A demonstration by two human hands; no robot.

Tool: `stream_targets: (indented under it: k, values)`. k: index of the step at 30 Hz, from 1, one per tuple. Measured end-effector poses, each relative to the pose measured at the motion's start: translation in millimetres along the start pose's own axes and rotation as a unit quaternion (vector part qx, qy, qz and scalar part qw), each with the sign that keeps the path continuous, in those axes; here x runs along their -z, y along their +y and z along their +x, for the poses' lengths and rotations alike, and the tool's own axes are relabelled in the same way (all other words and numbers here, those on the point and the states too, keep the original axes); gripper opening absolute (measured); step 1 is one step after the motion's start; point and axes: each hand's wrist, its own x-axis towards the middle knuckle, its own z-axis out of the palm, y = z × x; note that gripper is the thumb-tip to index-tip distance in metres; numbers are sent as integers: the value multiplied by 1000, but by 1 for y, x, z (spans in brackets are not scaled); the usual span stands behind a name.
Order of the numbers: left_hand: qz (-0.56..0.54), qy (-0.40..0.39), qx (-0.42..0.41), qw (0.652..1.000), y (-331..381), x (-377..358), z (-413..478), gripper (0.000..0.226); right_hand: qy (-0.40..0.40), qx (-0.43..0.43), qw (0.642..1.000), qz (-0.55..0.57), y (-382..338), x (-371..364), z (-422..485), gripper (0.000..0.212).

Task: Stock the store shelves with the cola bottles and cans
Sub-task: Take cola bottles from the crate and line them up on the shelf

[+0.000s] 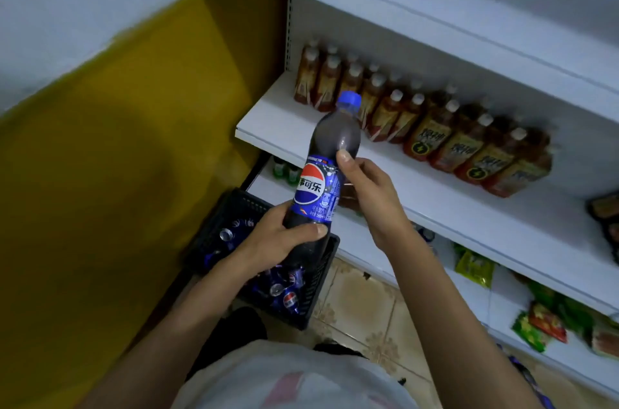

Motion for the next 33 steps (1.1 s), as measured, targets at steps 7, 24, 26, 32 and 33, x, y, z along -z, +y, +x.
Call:
stream_targets:
  k: [7,24,26,32,33]
  values:
    - [35,111,-57,992,17,-59,-14,48,-88,33,994,-50,-10,46,-24,69]
    - [233,165,-172,943,109,9,40,51,-86,166,981,-58,-104,4,28,66]
    - [244,147,-190,940,123,12,52,62,-64,179,979,-73,-119,9,36,69]
    - [312,171,-273,894,177,12,97,79,-40,223,969,-94,-174,40,79,68]
    - [314,175,-281,890,187,9,107,77,-33,231,967,-100,-184,46,88,69]
